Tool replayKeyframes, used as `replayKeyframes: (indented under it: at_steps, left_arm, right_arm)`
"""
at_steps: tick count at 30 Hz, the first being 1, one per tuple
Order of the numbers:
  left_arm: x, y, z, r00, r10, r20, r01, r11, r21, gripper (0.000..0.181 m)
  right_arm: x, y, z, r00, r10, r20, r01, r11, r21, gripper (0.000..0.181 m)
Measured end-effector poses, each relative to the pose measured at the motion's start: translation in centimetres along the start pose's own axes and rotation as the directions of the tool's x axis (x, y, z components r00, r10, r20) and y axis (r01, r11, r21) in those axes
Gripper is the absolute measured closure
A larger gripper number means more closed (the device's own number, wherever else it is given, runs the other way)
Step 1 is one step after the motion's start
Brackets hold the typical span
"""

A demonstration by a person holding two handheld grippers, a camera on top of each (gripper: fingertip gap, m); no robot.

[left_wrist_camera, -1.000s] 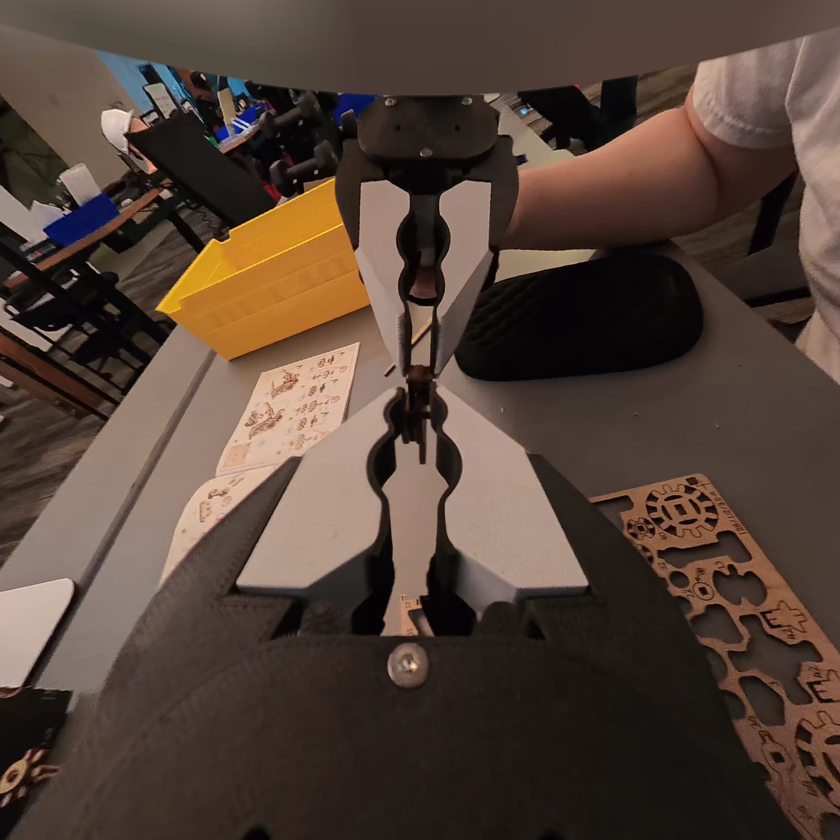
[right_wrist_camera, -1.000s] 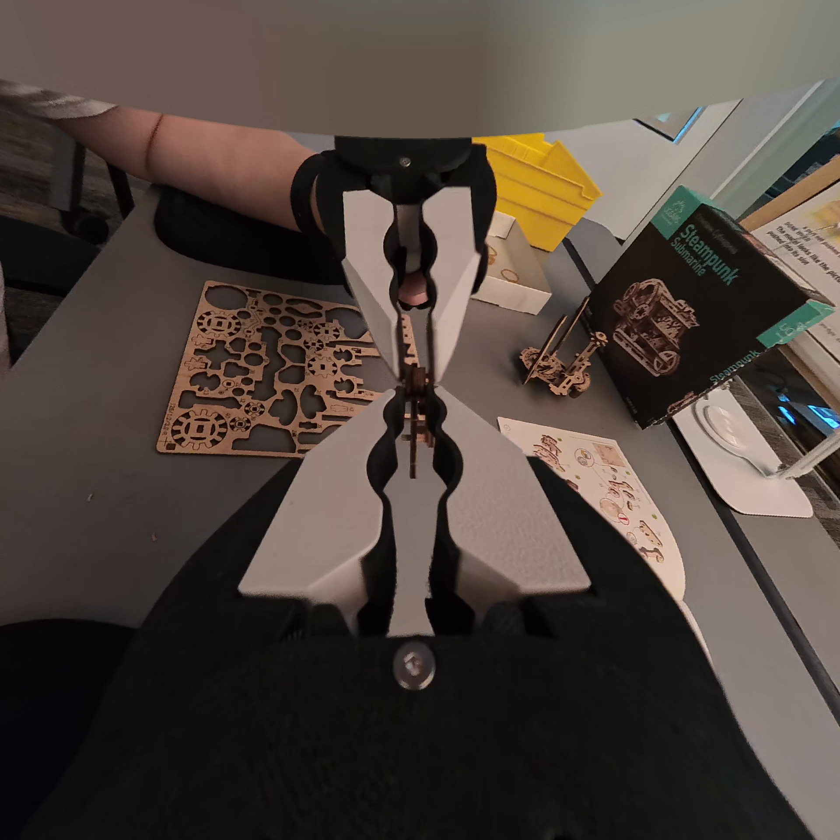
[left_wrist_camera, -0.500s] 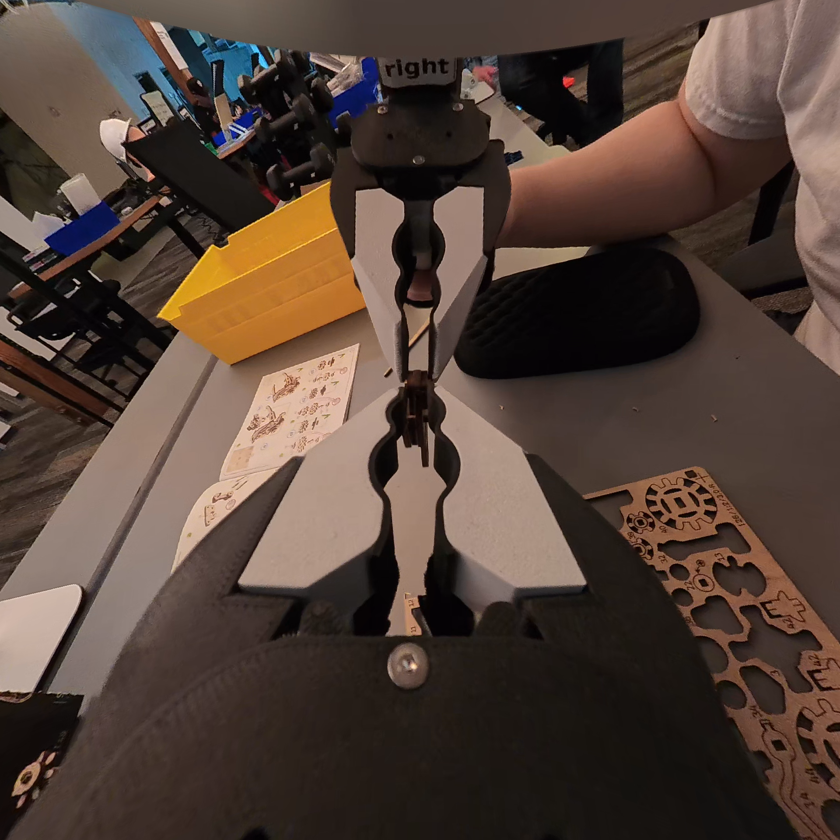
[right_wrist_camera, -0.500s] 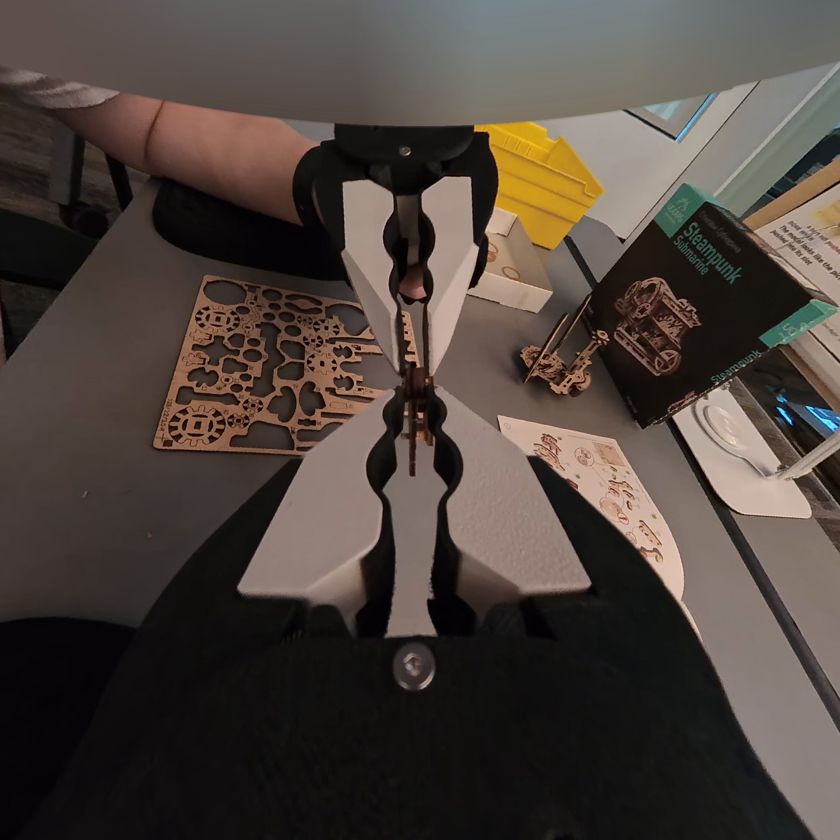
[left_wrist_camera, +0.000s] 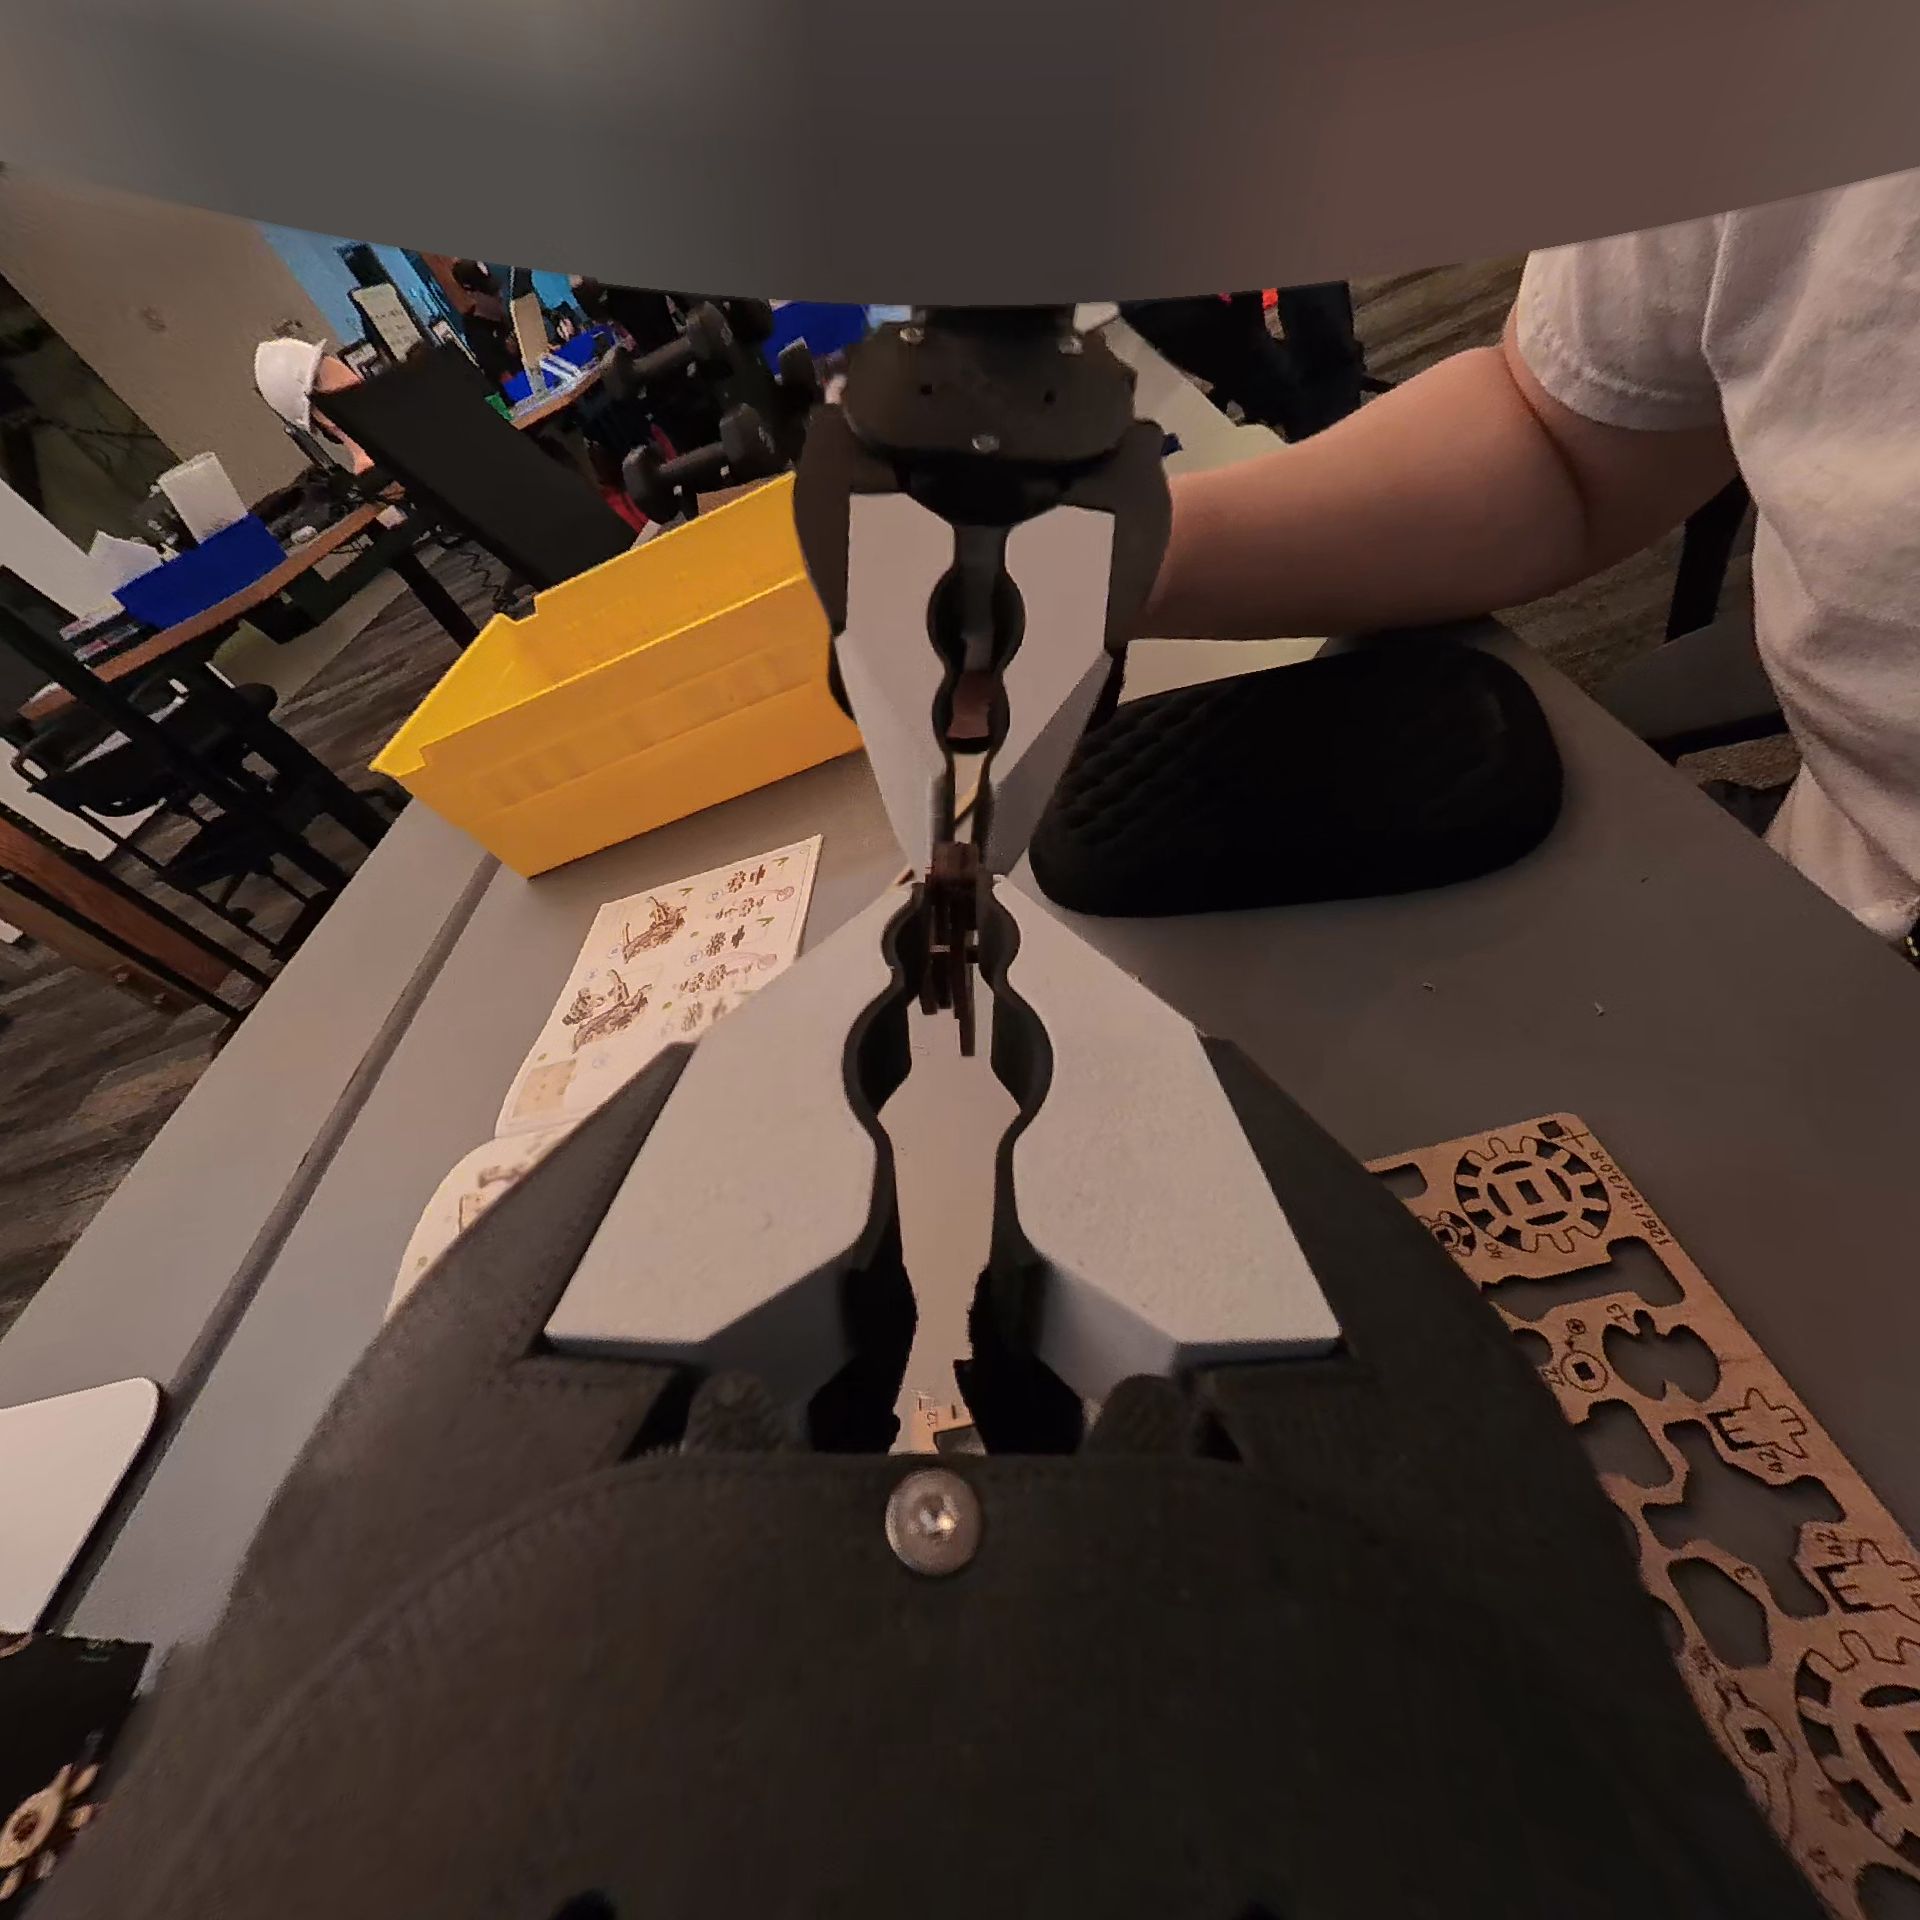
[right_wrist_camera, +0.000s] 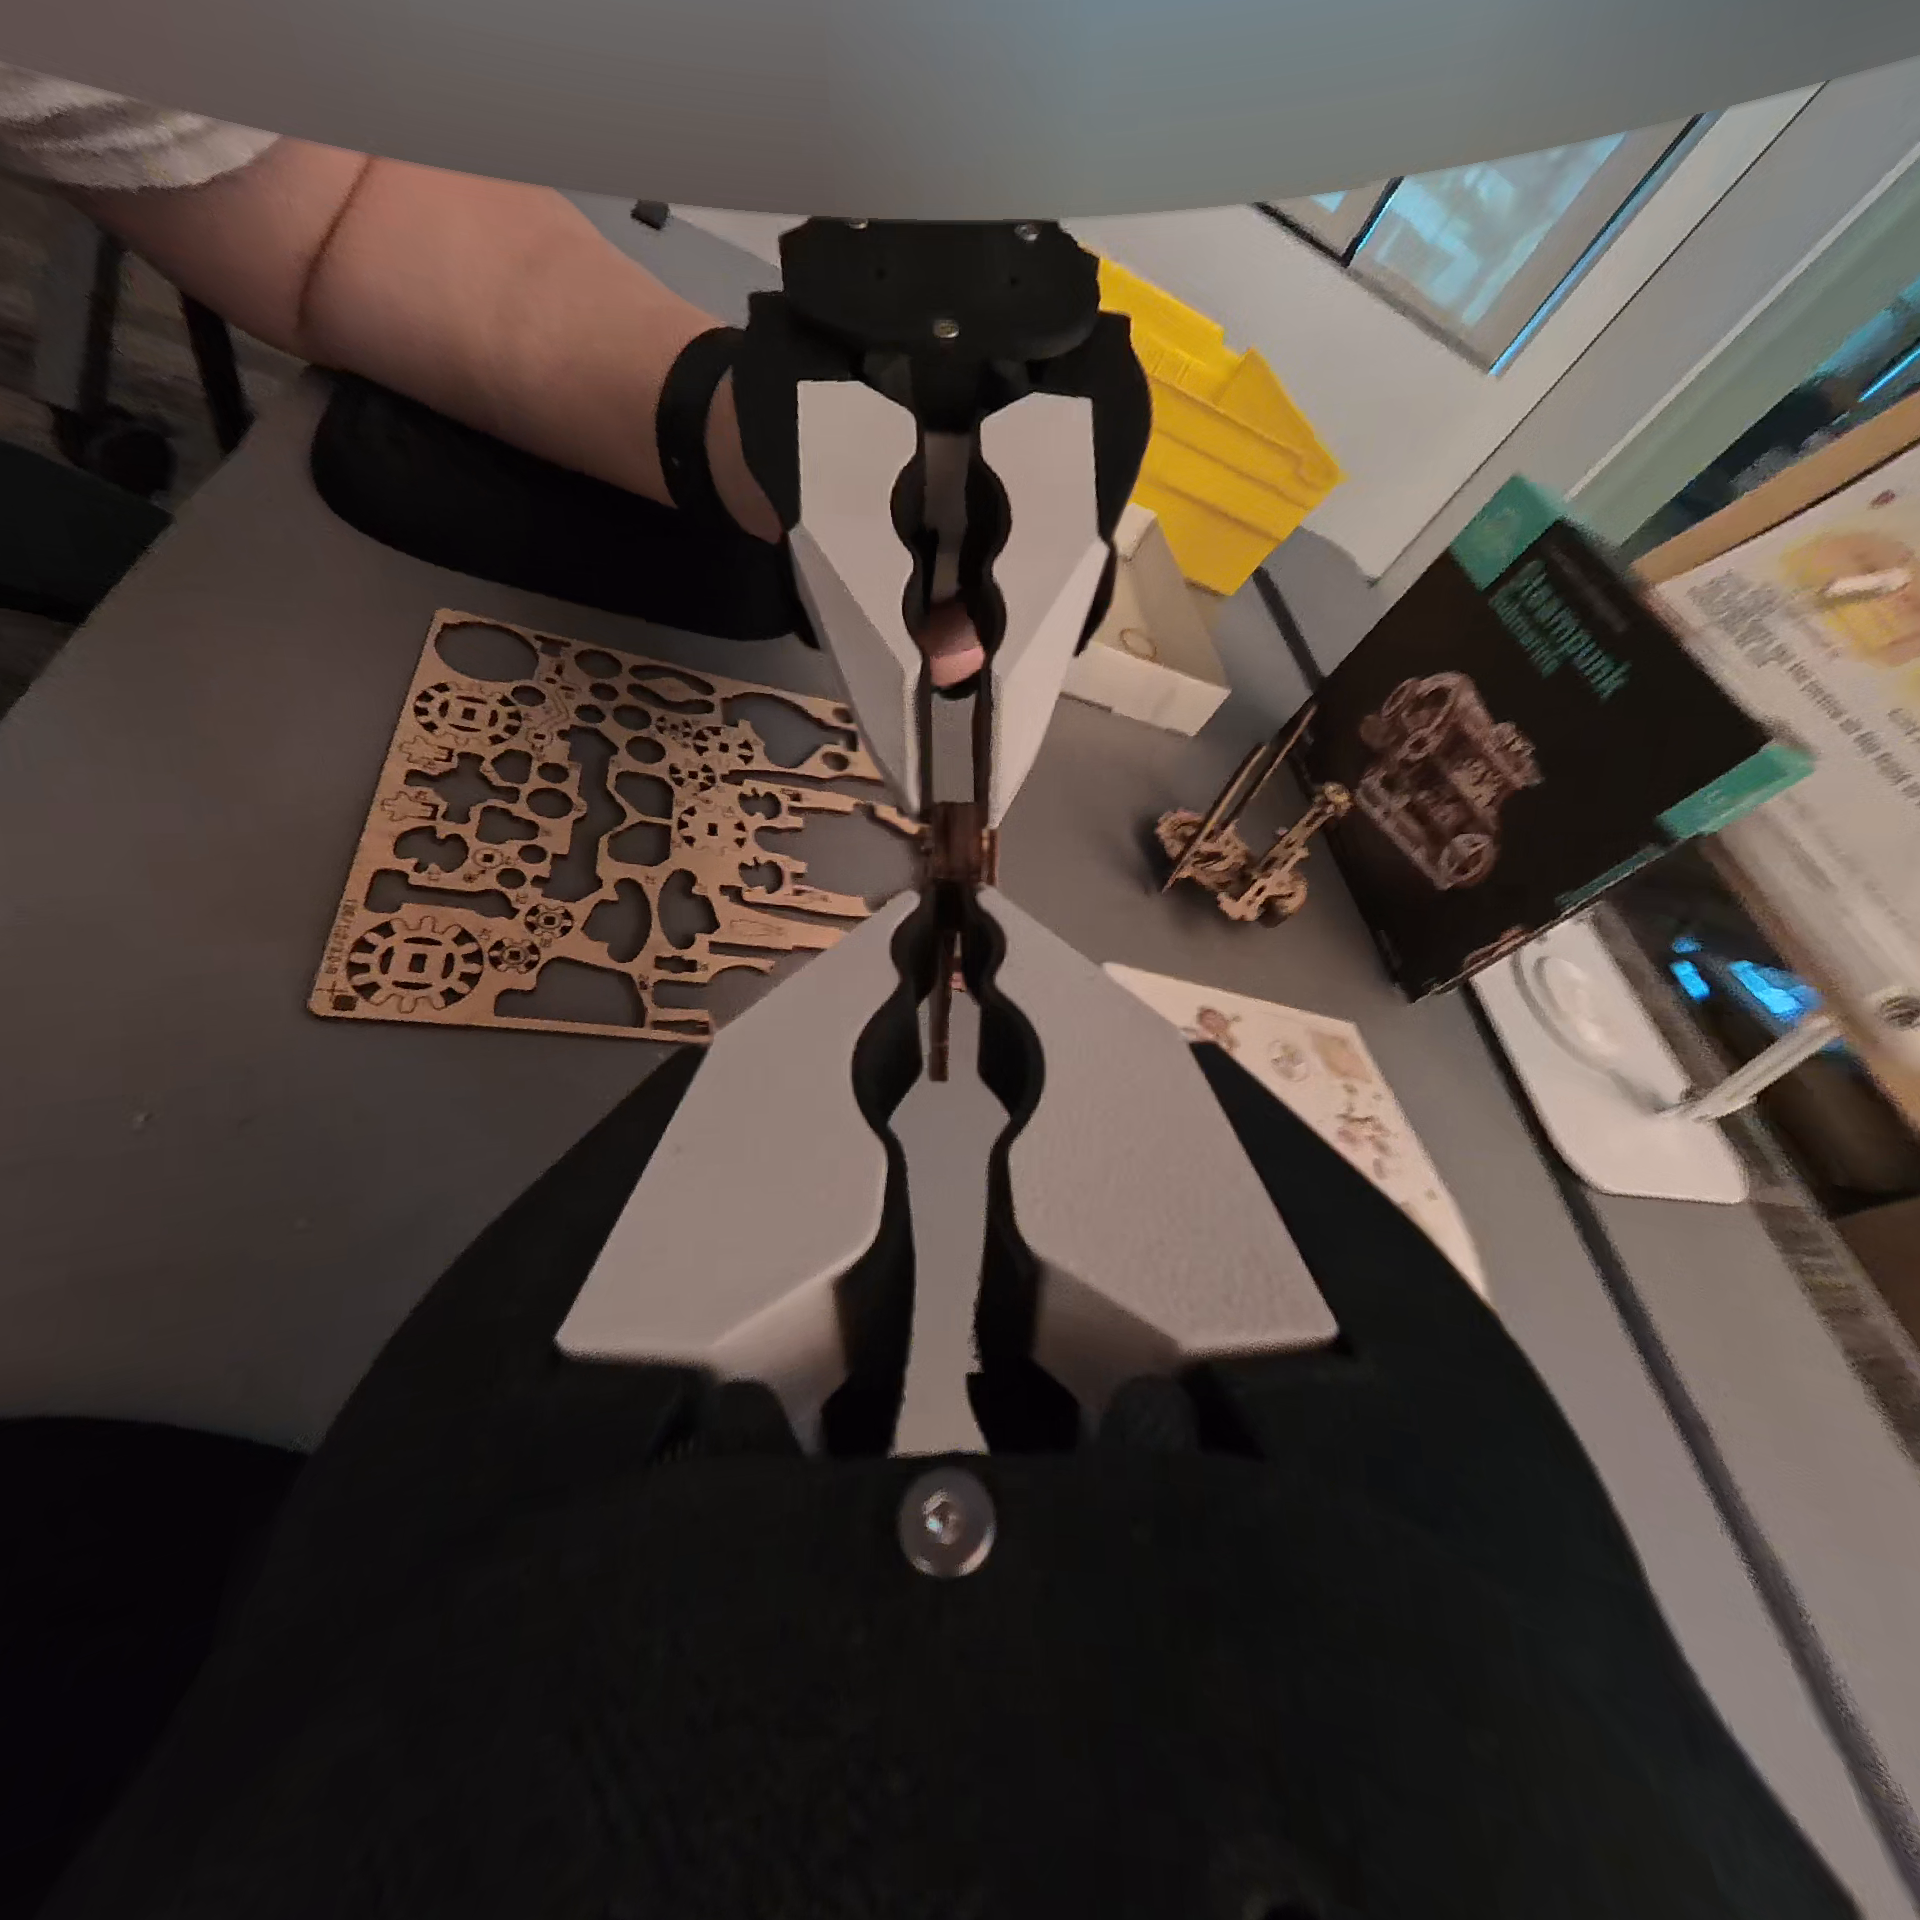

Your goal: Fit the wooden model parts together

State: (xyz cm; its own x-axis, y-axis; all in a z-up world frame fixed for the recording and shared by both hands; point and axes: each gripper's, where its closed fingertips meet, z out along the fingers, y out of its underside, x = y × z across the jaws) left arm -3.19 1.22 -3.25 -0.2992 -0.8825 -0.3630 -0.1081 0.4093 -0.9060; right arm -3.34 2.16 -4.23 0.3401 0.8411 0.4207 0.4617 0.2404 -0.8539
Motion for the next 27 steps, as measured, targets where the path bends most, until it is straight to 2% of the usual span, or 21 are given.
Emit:
replayKeyframes:
  at_steps: [9,14,22,27]
  left_arm:
    - [-0.03,0.24,-0.03,1.000,0.011,-0.002,-0.011,1.000,-0.013,0.174]
    - [0.09,0.21,0.05,1.000,0.017,-0.006,-0.017,1.000,-0.012,0.175]
    - [0.25,0.60,0.22,0.999,0.036,-0.004,-0.037,0.999,-0.027,0.174]
    - [0.38,0.81,0.30,0.999,0.030,-0.020,-0.031,0.999,-0.045,0.174]
  right_arm:
    - [0.19,-0.05,0.03,0.999,0.039,-0.002,-0.039,0.999,-0.004,0.168]
    - [-0.10,-0.42,-0.13,0.998,0.054,0.024,-0.055,0.998,0.020,0.174]
    - [-0.29,0.00,-0.03,0.999,0.030,0.021,-0.029,0.999,-0.015,0.174]
    - [-0.44,0.17,0.00,0.997,0.069,0.042,-0.068,0.997,-0.024,0.175]
